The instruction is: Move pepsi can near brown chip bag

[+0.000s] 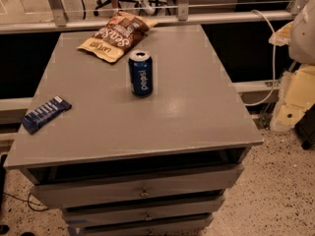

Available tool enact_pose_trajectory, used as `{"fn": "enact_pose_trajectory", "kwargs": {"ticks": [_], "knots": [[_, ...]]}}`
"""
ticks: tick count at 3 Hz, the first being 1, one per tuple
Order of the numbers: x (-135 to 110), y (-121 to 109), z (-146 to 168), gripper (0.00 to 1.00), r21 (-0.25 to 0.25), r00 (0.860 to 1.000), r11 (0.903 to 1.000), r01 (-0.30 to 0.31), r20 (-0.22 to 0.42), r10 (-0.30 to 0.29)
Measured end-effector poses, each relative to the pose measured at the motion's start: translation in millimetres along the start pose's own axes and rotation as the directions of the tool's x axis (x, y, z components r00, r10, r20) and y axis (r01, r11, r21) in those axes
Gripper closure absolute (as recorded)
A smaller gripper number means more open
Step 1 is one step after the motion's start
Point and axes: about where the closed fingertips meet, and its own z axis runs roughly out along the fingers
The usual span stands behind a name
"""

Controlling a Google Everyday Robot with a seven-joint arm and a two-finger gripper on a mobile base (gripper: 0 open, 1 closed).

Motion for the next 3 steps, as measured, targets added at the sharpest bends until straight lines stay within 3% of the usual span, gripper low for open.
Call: {"fn": "enact_pose_trajectory", "kwargs": {"ticks": [1,2,3], "knots": [[0,0,0,0.0,0.0,1.0,1.0,0.0,0.0,0.0],[-13,3,9,0.0,-0.017,0.998,0.9998,0.006,0.068,-0.005],[-68,13,53,0.0,-0.086,0.97,0.9954,0.042,0.243,-0.02]]}}
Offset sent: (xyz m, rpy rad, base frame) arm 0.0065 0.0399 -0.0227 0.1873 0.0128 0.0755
